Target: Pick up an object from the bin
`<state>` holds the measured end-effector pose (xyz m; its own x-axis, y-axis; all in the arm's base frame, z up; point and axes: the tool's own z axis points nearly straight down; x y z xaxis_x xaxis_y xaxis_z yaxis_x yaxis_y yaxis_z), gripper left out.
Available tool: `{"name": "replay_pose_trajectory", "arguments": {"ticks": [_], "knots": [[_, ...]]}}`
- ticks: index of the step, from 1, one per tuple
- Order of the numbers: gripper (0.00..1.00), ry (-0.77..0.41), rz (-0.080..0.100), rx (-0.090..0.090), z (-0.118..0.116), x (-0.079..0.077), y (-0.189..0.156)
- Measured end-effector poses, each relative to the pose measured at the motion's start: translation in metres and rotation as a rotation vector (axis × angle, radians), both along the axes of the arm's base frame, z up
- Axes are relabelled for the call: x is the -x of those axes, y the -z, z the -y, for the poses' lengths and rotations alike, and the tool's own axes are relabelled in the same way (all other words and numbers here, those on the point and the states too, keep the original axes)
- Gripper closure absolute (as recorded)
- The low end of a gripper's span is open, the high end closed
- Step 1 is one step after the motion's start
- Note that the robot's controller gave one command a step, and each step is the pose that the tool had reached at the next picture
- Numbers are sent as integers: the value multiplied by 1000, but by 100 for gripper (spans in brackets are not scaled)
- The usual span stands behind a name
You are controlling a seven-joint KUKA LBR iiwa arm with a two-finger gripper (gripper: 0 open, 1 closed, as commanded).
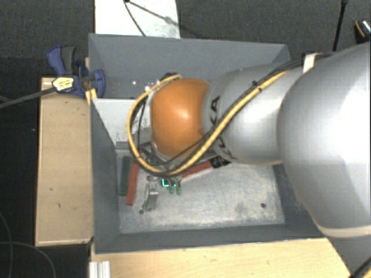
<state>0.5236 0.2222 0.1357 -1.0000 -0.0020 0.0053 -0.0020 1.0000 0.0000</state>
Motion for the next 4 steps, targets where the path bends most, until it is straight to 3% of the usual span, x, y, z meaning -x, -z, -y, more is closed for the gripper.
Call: {"name": "replay_pose_trajectory", "arguments": {"ticks": [1, 2, 3, 4], "knots": [[0, -20, 4, 4, 67, -19, 18], [0, 48, 2, 3, 120, -29, 68], [100, 49, 5, -1, 116, -29, 65], [100, 129, 15, -2, 126, -27, -80]]}}
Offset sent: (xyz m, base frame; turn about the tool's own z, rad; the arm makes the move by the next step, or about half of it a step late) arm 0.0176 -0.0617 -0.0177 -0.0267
